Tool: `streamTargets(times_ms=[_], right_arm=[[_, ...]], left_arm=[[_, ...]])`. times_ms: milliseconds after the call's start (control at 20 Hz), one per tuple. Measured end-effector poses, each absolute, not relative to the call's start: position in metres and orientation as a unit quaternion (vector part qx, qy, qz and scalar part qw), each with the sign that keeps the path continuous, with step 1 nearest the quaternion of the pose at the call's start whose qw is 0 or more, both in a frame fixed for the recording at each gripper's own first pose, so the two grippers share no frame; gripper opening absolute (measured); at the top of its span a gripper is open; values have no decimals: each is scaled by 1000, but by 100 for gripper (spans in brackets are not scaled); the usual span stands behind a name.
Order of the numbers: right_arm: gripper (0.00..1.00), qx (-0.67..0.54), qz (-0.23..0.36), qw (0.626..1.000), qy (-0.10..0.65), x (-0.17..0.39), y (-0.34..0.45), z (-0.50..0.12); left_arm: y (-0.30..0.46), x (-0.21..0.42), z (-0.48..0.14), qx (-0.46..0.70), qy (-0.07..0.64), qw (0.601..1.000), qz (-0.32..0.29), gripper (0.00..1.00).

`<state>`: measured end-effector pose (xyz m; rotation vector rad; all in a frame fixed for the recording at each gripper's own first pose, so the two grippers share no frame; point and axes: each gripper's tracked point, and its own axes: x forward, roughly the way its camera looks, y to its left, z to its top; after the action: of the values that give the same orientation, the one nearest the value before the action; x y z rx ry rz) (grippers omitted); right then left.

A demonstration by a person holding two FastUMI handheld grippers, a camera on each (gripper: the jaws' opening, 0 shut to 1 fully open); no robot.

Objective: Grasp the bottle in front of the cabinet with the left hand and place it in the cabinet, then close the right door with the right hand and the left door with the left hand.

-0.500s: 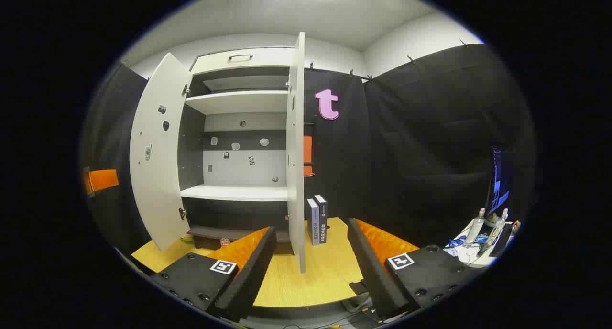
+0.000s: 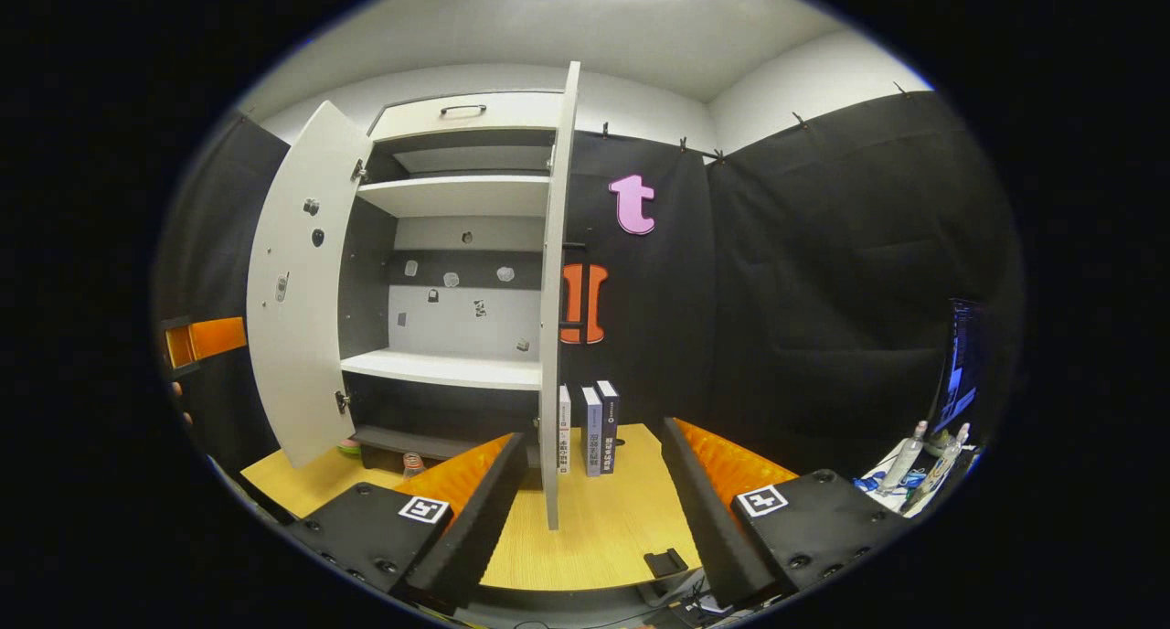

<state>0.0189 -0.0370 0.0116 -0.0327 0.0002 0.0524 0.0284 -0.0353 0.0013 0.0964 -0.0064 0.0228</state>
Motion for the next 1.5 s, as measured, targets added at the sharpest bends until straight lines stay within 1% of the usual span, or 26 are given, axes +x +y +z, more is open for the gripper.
streamTargets(times_ms=[300, 350, 400, 450, 500, 650, 900, 1150, 1350, 1450, 1500], right_arm=[[99, -12, 59, 998, 8, 37, -52, 12], [99, -12, 61, 998, 10, 42, -53, 12], [99, -12, 62, 998, 14, 46, -54, 10], [99, -12, 64, 998, 18, 51, -53, 7], [99, -11, 67, 997, 21, 56, -50, 5], [99, -9, 67, 998, 17, 73, -43, 6], [98, -7, 45, 999, 7, 96, -30, 8], [98, -2, 23, 1000, 4, 106, -8, 0], [99, -3, 19, 1000, 9, 108, 1, 2], [99, -5, 20, 1000, 13, 113, 4, 5], [98, -5, 21, 1000, 14, 114, 4, 7]], left_arm=[[-48, 41, 6, 57, -20, 997, 44, 95], [-48, 43, 4, 61, -19, 997, 48, 95], [-48, 45, 1, 63, -15, 997, 52, 92], [-49, 47, -2, 63, -10, 997, 53, 92], [-49, 50, -5, 62, -6, 997, 52, 95], [-41, 63, -10, 57, 2, 997, 52, 95], [-25, 93, -21, 34, 10, 999, 40, 94], [-15, 114, -38, 19, 24, 999, 10, 94], [-15, 126, -42, 30, 28, 999, -2, 95], [-16, 128, -48, 28, 35, 999, 2, 95], [-23, 131, -54, 24, 39, 999, -9, 95]])
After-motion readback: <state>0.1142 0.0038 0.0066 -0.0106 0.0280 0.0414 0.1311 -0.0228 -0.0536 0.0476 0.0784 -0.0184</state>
